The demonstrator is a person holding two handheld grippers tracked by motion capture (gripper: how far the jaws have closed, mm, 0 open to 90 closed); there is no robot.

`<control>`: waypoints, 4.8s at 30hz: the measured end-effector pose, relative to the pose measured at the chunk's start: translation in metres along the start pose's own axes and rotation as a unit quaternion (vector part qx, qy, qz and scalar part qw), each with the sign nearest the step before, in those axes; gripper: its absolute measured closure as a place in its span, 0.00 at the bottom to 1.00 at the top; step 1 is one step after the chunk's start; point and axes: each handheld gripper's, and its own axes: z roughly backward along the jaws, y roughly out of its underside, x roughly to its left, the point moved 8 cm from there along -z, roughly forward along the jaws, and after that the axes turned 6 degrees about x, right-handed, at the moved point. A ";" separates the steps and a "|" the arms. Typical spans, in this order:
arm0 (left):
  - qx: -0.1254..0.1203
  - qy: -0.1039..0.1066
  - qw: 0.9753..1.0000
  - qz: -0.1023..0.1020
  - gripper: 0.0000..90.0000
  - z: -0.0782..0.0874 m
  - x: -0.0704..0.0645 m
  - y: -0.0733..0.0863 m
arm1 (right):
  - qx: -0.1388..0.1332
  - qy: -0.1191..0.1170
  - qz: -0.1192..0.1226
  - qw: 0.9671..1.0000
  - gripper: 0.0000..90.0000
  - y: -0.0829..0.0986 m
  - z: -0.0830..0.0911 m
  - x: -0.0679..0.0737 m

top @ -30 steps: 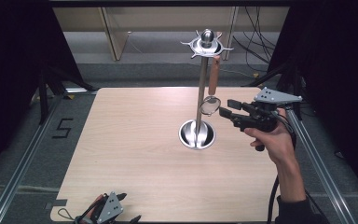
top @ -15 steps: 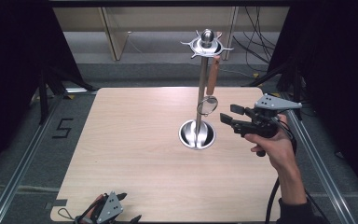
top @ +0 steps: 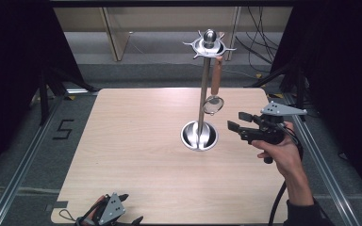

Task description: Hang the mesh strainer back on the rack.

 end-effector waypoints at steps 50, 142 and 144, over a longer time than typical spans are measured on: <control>-0.011 0.001 1.000 0.003 0.17 0.002 -0.004 0.000 | 0.090 -0.016 0.018 0.996 0.36 0.056 -0.030 0.023; -0.015 0.002 1.000 0.008 0.17 0.002 -0.005 0.000 | 0.145 -0.035 0.027 0.989 0.24 0.155 -0.038 0.060; -0.010 0.002 1.000 0.005 0.17 0.002 -0.005 0.000 | 0.150 -0.036 0.023 0.988 0.24 0.158 -0.037 0.062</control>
